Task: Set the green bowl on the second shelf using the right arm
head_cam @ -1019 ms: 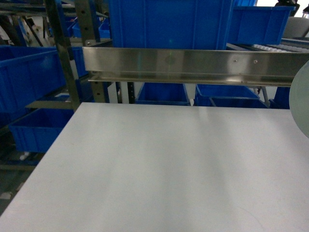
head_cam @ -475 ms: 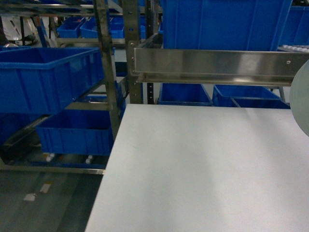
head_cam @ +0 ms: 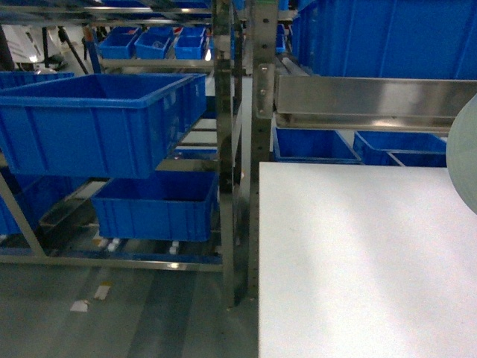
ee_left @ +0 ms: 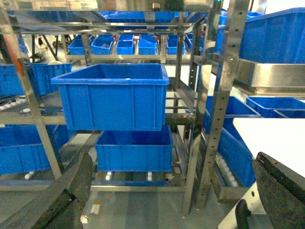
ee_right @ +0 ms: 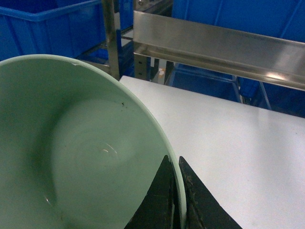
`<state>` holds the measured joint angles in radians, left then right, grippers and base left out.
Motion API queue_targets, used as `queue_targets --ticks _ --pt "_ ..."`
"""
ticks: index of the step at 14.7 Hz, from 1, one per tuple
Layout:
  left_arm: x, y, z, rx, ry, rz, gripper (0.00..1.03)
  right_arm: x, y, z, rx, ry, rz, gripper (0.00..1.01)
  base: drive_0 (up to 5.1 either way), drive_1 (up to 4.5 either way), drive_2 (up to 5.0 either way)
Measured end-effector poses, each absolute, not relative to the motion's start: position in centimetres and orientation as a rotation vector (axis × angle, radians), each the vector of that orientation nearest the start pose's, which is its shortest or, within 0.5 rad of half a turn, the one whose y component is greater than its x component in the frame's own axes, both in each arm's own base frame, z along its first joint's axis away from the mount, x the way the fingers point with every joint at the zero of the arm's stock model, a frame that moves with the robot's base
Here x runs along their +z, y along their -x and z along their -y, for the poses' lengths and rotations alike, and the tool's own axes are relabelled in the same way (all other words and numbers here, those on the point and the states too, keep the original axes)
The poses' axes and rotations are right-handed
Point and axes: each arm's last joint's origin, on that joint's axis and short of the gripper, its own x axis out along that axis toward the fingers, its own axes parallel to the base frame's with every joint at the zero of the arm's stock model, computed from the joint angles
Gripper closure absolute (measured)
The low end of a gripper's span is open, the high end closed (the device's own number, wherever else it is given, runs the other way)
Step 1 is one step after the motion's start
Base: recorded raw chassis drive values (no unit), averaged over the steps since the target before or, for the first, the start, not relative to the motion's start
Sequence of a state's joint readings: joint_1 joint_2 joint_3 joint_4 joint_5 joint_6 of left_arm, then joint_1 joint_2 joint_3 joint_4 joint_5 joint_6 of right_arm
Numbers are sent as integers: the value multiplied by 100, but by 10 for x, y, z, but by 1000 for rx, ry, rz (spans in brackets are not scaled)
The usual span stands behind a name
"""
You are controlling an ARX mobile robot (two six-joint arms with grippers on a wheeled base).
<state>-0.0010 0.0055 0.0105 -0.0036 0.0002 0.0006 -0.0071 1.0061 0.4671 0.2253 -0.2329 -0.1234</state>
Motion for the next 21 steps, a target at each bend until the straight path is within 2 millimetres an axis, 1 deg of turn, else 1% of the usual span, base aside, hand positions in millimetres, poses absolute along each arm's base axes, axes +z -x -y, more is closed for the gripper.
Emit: queue_targets --ticks 21 --pt "166 -97 0 0 -1 1 5 223 -211 -5 242 85 -294 99 -497 244 244"
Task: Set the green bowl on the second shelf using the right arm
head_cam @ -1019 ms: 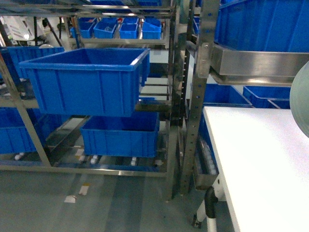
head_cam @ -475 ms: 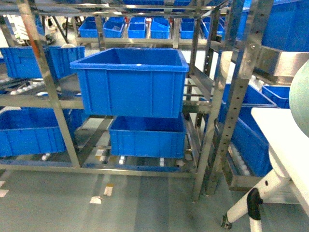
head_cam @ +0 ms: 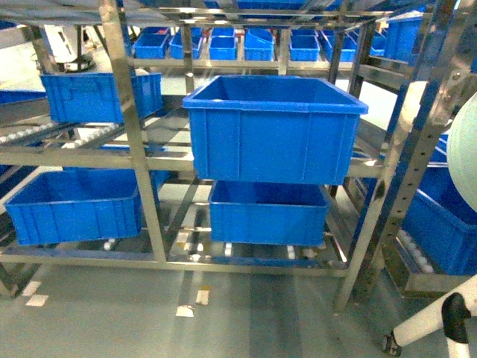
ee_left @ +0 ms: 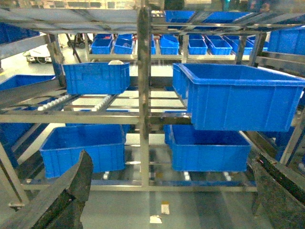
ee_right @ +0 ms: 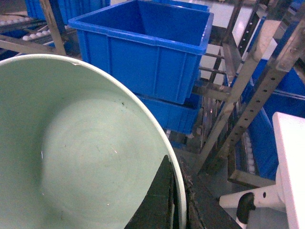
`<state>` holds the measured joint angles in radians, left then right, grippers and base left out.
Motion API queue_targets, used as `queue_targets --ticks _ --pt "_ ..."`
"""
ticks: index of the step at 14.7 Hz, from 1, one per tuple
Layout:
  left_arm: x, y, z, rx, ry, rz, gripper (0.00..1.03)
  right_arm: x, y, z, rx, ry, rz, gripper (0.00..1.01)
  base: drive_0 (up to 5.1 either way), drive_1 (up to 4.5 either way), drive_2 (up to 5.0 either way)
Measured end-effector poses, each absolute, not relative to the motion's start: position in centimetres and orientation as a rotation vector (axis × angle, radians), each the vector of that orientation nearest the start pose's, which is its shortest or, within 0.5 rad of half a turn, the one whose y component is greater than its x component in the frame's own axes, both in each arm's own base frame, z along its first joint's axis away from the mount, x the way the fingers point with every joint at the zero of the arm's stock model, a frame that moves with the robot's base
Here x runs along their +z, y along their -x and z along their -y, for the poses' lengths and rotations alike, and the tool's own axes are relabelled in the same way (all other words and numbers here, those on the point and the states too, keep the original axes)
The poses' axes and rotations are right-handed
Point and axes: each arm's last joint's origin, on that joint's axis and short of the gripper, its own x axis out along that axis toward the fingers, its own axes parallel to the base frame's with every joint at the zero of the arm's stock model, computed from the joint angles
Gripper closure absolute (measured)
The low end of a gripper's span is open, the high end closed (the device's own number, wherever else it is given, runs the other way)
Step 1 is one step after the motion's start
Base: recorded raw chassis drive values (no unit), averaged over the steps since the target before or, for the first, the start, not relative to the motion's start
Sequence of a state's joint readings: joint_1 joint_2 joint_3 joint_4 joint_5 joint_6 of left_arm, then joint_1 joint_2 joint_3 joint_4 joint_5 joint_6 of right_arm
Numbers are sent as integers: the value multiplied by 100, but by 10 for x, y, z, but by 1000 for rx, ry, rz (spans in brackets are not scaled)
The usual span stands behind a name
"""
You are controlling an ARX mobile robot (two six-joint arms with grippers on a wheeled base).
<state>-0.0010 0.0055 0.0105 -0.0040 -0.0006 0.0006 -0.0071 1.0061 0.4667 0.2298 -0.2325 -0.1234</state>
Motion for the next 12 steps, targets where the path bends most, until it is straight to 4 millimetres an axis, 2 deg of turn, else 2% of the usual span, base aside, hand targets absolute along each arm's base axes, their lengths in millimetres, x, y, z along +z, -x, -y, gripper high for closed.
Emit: queue_targets --ticks 5,9,12 --pt "166 -97 0 0 -1 1 5 223 -211 -5 242 85 -296 99 -498 245 245" --pt "167 -97 0 2 -1 4 5 222 -211 -6 248 84 -303 99 0 0 0" --pt "166 -97 0 0 0 -2 5 223 -211 -5 245 84 -293 99 5 432 -422"
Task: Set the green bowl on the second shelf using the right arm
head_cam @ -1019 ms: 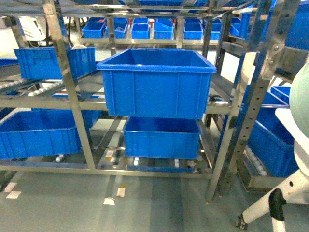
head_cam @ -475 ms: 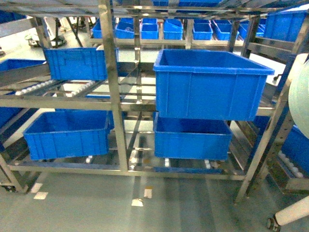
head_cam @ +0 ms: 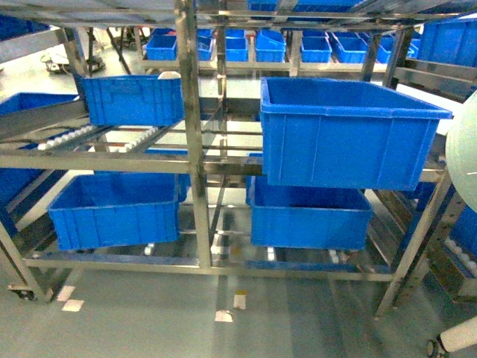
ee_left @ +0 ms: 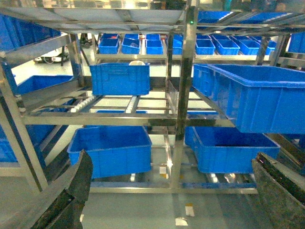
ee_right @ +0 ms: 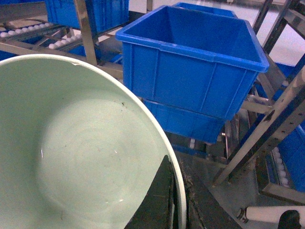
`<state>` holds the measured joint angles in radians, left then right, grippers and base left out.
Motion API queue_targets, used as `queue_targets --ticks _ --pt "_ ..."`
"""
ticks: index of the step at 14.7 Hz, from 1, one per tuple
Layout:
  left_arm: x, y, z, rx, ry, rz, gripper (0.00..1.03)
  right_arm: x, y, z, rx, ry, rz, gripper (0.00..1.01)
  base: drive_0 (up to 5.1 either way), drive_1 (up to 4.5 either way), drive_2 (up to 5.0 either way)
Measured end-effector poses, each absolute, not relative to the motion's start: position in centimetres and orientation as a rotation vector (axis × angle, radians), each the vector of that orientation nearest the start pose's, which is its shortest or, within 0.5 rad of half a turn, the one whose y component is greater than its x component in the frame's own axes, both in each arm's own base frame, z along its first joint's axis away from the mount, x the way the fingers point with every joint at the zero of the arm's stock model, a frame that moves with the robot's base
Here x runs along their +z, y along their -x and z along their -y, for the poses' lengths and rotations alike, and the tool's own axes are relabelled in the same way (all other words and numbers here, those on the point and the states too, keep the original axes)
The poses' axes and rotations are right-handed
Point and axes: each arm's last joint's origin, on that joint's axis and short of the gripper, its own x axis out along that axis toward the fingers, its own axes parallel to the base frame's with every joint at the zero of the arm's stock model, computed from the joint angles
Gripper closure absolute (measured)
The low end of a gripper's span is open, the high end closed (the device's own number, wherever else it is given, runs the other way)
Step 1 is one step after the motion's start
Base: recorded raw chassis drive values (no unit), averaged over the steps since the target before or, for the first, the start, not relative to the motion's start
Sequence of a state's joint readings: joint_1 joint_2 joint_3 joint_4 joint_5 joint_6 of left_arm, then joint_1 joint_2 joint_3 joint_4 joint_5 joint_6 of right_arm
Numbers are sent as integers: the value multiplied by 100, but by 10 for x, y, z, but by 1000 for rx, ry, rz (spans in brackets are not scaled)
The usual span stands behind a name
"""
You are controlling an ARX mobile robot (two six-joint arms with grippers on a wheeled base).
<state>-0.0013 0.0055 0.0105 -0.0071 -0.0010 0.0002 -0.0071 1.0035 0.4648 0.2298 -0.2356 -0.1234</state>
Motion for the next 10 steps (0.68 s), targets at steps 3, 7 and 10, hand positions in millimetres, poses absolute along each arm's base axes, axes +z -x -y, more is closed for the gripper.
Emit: queue_targets --ticks 3,7,10 --pt "166 -97 0 0 0 -1 5 222 -211 -5 245 84 -299 99 4 431 -423" --pt "166 -97 0 -1 -1 2 5 222 -211 -5 245 84 -300 99 -1 428 -431" --pt "166 -97 0 0 0 1 5 222 -211 -5 244 84 -297 99 -2 431 -435"
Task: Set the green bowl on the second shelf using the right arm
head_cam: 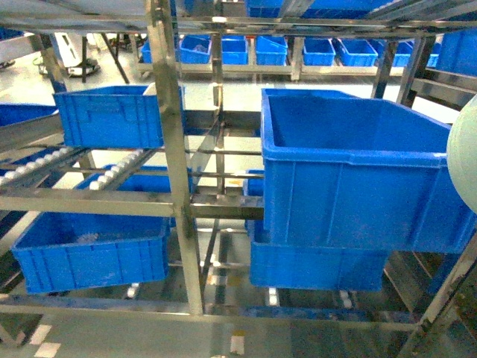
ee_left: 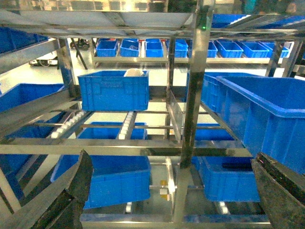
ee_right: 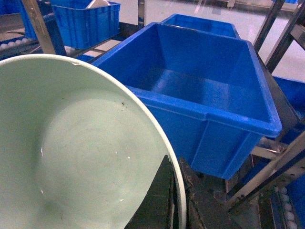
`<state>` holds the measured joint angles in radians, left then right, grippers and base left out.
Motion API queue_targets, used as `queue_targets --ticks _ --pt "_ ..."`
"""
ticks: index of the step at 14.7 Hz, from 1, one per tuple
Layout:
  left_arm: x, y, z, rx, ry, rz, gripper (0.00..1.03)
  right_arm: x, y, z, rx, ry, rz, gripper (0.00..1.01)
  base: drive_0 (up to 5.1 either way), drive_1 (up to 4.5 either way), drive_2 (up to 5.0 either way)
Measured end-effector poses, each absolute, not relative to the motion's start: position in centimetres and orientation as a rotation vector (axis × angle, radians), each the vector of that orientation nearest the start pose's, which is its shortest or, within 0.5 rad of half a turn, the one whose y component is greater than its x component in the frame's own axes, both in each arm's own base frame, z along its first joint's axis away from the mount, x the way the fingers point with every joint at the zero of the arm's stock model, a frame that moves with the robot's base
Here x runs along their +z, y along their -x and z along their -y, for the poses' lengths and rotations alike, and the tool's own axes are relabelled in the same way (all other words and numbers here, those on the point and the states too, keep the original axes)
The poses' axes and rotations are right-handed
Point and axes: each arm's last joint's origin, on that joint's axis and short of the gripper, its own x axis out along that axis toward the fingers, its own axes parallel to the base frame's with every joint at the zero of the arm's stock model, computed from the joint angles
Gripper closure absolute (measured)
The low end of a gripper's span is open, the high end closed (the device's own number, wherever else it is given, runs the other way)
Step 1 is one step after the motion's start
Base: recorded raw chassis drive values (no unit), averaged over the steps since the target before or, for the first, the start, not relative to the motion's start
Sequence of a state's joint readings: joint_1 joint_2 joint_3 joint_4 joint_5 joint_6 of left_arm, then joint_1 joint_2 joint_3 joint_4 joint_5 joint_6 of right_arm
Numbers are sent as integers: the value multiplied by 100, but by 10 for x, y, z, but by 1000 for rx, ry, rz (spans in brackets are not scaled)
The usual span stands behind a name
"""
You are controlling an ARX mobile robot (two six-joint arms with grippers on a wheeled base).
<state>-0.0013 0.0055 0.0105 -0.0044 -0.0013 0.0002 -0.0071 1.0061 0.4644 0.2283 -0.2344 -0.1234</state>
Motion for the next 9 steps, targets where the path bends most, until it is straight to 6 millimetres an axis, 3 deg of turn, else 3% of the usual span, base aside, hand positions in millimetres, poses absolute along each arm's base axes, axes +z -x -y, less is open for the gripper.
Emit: queue_targets --ticks 7,9 --pt "166 -97 0 -1 0 1 5 222 -211 -5 245 84 -298 99 0 433 -433" --pt "166 -97 0 0 -1 -5 5 222 -212 -5 243 84 -299 99 0 0 0"
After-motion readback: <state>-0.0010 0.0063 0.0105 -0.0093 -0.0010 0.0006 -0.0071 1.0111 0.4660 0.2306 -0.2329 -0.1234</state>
